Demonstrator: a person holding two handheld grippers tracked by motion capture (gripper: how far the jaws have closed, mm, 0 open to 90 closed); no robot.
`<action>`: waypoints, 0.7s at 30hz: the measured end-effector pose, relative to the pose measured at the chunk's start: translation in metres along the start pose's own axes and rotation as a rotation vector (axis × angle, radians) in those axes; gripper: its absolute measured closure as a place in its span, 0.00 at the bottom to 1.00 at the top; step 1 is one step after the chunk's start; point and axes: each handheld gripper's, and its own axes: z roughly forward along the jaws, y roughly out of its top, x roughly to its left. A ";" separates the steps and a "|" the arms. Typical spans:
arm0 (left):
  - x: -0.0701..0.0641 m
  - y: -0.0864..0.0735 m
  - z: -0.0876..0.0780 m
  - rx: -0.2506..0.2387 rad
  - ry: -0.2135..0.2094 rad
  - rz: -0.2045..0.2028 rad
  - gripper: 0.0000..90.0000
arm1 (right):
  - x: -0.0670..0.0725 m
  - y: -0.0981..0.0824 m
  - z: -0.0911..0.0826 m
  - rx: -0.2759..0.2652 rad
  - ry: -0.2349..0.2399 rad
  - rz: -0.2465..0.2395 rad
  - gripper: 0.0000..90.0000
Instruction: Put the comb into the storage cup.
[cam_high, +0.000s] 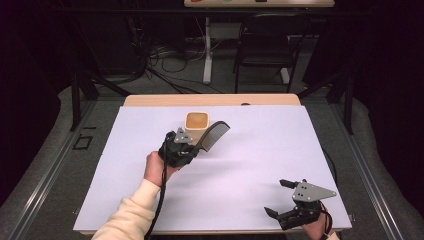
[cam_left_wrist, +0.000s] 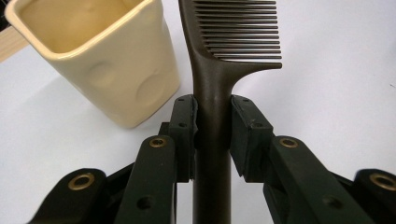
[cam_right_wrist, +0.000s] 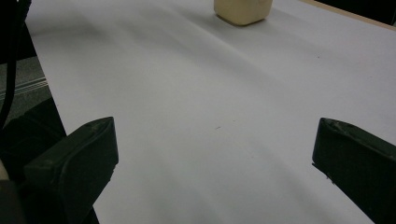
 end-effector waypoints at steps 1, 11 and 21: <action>0.001 0.000 0.000 -0.003 0.001 -0.001 0.80 | 0.000 0.000 0.000 0.000 0.000 -0.001 0.00; 0.005 0.001 -0.007 -0.038 0.020 -0.019 0.80 | 0.000 0.000 0.000 0.001 -0.001 0.000 0.00; 0.009 0.003 -0.011 -0.061 0.034 -0.033 0.80 | 0.000 0.000 0.000 0.000 0.000 0.000 0.00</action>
